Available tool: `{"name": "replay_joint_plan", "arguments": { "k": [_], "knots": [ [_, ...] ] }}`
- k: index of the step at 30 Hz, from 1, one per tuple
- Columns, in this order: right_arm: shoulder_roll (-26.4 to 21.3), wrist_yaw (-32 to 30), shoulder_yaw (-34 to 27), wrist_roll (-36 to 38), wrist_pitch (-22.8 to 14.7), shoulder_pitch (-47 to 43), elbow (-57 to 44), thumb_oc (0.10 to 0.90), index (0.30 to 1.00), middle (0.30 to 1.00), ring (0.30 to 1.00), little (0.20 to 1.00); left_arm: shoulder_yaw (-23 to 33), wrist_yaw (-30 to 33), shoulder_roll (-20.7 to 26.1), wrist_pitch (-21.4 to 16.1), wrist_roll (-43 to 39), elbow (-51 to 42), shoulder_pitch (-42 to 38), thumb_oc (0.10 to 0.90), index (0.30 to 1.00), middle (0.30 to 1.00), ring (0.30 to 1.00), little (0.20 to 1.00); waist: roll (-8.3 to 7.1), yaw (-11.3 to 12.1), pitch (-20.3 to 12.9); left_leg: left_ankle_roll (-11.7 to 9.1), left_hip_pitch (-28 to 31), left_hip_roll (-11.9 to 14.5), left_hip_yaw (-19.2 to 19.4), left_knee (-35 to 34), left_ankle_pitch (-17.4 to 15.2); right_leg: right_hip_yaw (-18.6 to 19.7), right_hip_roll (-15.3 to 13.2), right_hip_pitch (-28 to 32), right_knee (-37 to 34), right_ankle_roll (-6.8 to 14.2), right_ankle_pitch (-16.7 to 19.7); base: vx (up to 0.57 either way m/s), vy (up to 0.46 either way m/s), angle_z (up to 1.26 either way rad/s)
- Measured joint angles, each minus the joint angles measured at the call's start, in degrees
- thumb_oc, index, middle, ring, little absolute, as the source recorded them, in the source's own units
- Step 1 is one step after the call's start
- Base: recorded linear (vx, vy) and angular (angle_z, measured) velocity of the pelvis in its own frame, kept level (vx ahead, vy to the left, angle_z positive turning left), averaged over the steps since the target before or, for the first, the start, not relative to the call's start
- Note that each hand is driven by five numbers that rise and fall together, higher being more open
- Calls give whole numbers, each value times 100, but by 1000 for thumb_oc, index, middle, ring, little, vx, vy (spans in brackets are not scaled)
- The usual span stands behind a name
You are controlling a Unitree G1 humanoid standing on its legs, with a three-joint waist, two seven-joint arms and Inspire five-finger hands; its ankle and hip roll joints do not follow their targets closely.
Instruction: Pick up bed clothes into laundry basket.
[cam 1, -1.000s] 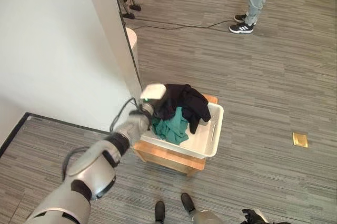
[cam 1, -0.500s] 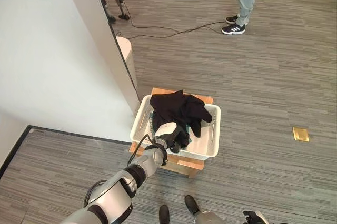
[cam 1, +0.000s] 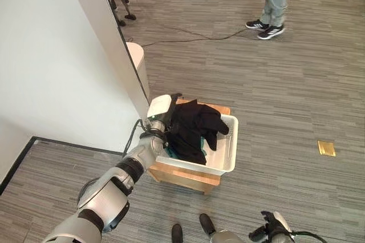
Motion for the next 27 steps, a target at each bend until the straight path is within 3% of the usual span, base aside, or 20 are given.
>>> {"name": "replay_joint_plan", "arguments": {
  "k": [2,3,9,13,14,16,21,25,27],
  "knots": [
    [-13,-23,1,-2,-7,-165,-91,800,900,900,900,900,204,120,112,-6,-83,-571,55,800,900,900,900,900,-4,64,8,-8,5,0,-93,0,12,-97,-5,40,1,0,0,-10,-6,16],
    [-114,-61,10,-3,31,-284,-278,800,900,900,900,900,556,134,262,-75,-539,-1577,347,800,900,900,900,900,12,124,70,-6,30,-1,-94,1,16,-97,-5,56,-1,0,1,-10,-13,17],
    [-721,-102,-164,-12,-2,-838,-745,800,900,900,900,900,1338,-15,487,-661,-1932,-3877,1353,800,900,900,900,900,39,490,108,-9,50,-2,-145,0,18,-158,-7,97,-1,-1,0,6,-10,5],
    [-1330,-37,-377,-7,-1,-964,-728,800,900,900,900,900,1710,-247,769,-1062,-2503,-4764,2071,800,900,900,900,900,18,626,138,-17,91,-8,-253,1,23,-240,-10,173,-2,4,-12,6,5,14],
    [-1626,-69,-631,-2,11,-963,-691,800,900,900,900,900,1895,-302,1006,-1256,-2704,-4934,2339,800,900,900,900,900,0,745,150,-22,92,-8,-279,0,30,-272,-10,189,-2,5,-13,-38,12,6],
    [-1937,-19,-832,-3,16,-963,-702,800,900,900,900,900,2247,-434,1239,-1301,-2915,-5204,2774,800,900,900,900,900,-12,797,158,-23,85,-9,-280,-2,26,-273,-12,183,-2,5,-13,-17,10,2],
    [-2614,25,-1299,-3,52,-780,-864,800,900,900,900,900,3158,-609,1252,-1496,-3414,-5543,3811,800,900,900,900,900,-87,873,204,-23,80,-12,-363,-1,30,-358,-17,202,-1,17,-24,-2,34,8],
    [-3020,23,-1505,-5,140,-630,-1772,800,900,900,900,900,3602,-586,1236,-1515,-3485,-5561,4318,800,900,900,900,900,-108,916,216,-23,68,-16,-414,-1,37,-394,-23,205,-1,12,-26,-12,24,5],
    [-3102,-10,-1627,16,107,-561,-3017,800,900,900,900,900,3757,-545,1020,-1577,-3487,-5564,4401,800,900,900,900,900,-104,895,217,-23,83,-11,-427,12,45,-406,-11,216,1,14,-31,-33,18,14]
  ]
}}
